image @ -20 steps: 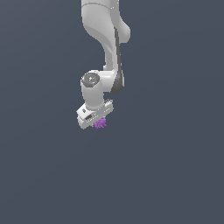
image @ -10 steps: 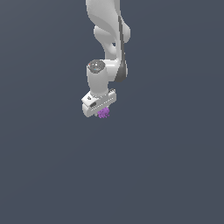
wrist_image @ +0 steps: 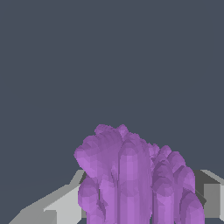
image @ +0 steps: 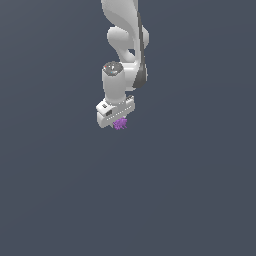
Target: Pick up the object and move it to a goal position.
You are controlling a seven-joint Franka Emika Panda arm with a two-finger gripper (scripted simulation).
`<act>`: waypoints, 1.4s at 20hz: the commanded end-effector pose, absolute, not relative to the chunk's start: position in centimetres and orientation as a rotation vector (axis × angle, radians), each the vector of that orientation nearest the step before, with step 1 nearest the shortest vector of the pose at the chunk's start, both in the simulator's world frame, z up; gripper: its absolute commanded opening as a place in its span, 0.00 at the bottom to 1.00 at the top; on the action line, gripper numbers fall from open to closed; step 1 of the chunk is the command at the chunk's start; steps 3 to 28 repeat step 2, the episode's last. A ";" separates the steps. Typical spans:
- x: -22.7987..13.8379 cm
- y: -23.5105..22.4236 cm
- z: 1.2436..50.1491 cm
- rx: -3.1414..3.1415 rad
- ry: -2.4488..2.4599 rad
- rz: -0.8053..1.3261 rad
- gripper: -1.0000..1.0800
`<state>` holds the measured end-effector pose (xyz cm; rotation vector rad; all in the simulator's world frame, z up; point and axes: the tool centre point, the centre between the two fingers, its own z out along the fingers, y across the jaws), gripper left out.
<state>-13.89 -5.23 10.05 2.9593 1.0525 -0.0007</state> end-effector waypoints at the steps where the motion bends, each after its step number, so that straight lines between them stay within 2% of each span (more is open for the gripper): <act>1: -14.1 -5.2 10.2 2.960 1.053 0.000 0.00; 28: -14.0 -5.2 10.2 2.960 1.053 0.000 0.00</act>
